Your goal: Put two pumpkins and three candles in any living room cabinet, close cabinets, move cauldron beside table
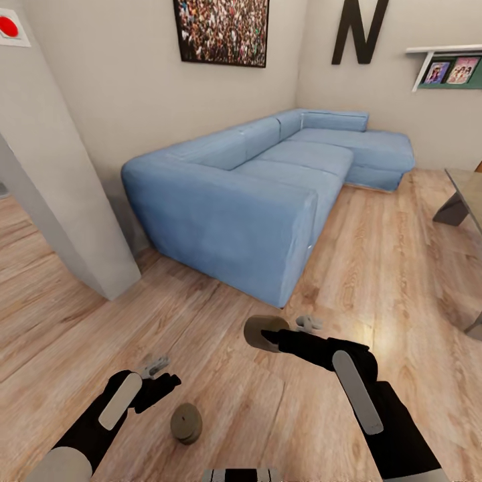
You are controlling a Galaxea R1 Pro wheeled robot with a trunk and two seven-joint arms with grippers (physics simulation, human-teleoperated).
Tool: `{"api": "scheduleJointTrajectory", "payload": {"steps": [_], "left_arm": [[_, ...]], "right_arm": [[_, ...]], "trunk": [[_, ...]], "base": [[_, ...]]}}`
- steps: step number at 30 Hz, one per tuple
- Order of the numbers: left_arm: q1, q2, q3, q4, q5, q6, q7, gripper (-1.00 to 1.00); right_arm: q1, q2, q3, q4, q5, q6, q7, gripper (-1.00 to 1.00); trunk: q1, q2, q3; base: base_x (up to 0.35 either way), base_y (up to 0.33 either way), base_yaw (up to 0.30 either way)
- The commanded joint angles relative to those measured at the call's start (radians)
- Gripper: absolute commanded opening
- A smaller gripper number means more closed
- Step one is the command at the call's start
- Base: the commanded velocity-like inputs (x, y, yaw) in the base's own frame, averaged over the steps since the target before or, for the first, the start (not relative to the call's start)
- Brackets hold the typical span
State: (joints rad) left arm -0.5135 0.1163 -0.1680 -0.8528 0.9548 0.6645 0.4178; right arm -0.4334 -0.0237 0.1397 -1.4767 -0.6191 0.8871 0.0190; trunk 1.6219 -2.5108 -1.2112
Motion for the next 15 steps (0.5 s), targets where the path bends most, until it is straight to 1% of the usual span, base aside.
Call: {"api": "scheduleJointTrajectory", "payload": {"steps": [1, 3, 5, 8, 11, 15], "left_arm": [[0.0, -0.001, -0.004, -0.002, 0.007, -0.001, 0.01, 1.0], [0.0, -0.004, -0.004, -0.002, 0.002, -0.002, 0.01, 1.0], [0.0, -0.006, -0.004, -0.002, 0.001, -0.003, 0.009, 1.0], [0.0, -0.009, -0.004, -0.002, -0.001, -0.004, 0.009, 1.0], [0.0, -0.02, -0.005, -0.002, -0.002, -0.004, 0.009, 1.0], [0.0, -0.025, -0.005, -0.002, -0.002, -0.004, 0.009, 1.0]], "right_arm": [[-0.001, -0.001, 0.0, -0.004, 0.01, 0.012, 0.035, -1.0], [-0.001, -0.001, 0.0, -0.008, 0.01, 0.02, 0.089, -1.0], [-0.001, -0.001, 0.0, -0.007, 0.011, 0.023, 0.117, -1.0], [-0.001, -0.001, 0.003, -0.003, 0.012, 0.024, 0.132, -1.0], [-0.001, 0.0, 0.006, -0.001, 0.012, 0.024, 0.137, -1.0], [-0.001, 0.001, 0.007, 0.001, 0.012, 0.024, 0.138, -1.0]], "trunk": [[0.0, -0.001, -0.005], [0.001, -0.001, -0.013], [0.002, -0.002, -0.02], [0.003, -0.002, -0.032], [0.005, -0.003, -0.043], [0.006, -0.004, -0.059]], "base": [[0.0, 0.0, 0.0], [0.0, 0.0, 0.0], [0.0, 0.0, 0.0], [0.0, 0.0, 0.0], [0.0, 0.0, 0.0], [0.0, 0.0, 0.0]]}}
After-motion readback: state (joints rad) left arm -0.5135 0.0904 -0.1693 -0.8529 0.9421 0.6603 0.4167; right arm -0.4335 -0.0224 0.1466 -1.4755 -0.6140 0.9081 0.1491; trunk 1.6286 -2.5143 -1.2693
